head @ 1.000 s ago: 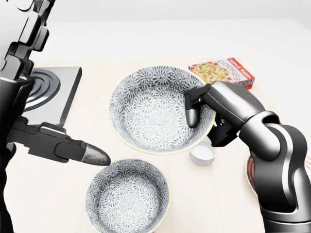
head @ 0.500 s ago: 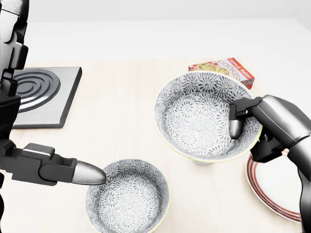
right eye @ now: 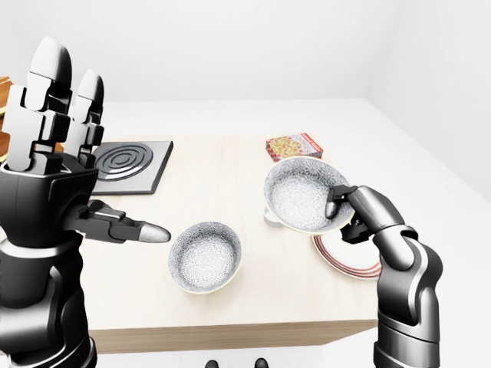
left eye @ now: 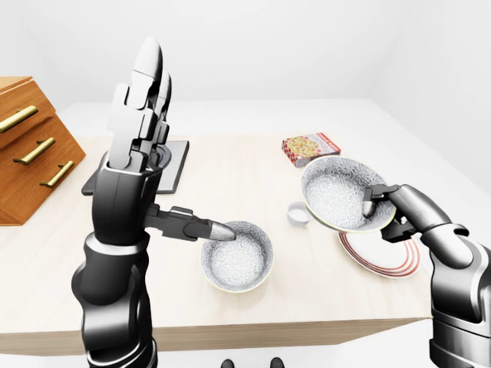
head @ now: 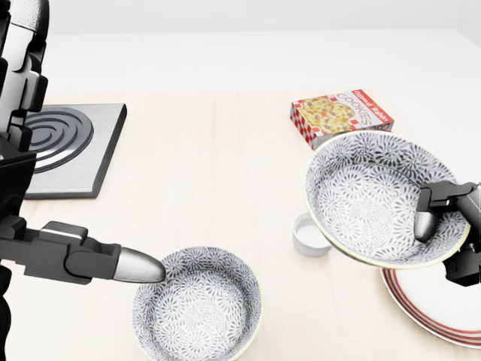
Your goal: Pick the akita bowl from table center and place it on the plate.
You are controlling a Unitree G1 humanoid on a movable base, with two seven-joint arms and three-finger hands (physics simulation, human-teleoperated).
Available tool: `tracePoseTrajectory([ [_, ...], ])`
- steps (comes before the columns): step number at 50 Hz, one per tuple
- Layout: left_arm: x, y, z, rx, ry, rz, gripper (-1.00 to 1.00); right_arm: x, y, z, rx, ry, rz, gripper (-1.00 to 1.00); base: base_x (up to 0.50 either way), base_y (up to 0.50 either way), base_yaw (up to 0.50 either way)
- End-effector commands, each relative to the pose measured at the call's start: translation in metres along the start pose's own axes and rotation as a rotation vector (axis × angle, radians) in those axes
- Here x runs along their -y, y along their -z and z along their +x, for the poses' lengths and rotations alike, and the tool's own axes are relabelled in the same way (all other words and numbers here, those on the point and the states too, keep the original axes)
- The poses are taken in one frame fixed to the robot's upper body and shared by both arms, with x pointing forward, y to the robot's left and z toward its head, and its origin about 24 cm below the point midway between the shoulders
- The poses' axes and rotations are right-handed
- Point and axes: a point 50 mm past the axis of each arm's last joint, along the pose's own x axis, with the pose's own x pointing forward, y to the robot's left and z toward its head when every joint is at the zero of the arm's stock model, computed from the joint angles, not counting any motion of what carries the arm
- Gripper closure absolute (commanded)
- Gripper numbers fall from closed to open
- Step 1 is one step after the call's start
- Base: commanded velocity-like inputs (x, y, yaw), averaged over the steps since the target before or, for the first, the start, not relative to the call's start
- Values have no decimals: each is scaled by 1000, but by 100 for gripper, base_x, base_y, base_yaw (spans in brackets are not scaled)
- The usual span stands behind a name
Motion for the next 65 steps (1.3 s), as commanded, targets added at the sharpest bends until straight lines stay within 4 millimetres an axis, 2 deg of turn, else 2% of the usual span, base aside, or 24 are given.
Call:
tracePoseTrajectory([
  [1, 1, 1, 2, 3, 1, -4, -100, 4, 15, -7, 23, 59, 151, 100, 0, 0, 0],
  [16, 3, 4, 4, -5, 5, -8, -100, 1, 55, -17, -120, 73, 213, 100, 0, 0, 0],
  [22, 3, 7, 3, -23, 6, -13, -100, -4, 84, -34, -221, 72, 252, 100, 0, 0, 0],
  [28, 3, 6, 1, -25, 7, -10, -100, -5, 101, -45, -249, 82, 250, 100, 0, 0, 0],
  [31, 5, 6, 0, -28, 9, -12, -100, -7, 102, -40, -261, 88, 247, 100, 0, 0, 0],
  [40, 7, 7, -2, -40, 18, -12, -100, 1, 116, -48, -283, 115, 217, 100, 0, 0, 0],
  [43, 7, 8, -2, -42, 19, -12, -100, 1, 116, -44, -284, 122, 205, 100, 0, 0, 0],
  [44, 7, 8, -2, -41, 19, -11, -100, 0, 110, -32, -288, 125, 194, 100, 0, 0, 0],
  [47, 7, 8, -1, -42, 18, -10, -100, 1, 116, -37, -291, 128, 188, 100, 0, 0, 0],
  [52, 7, 9, -2, -49, 20, -12, -100, -1, 116, -26, -297, 127, 181, 100, 0, 0, 0],
  [65, 9, 11, -5, -67, 24, -14, -100, -16, 138, -17, -380, 111, 206, 100, 0, 0, 0],
])
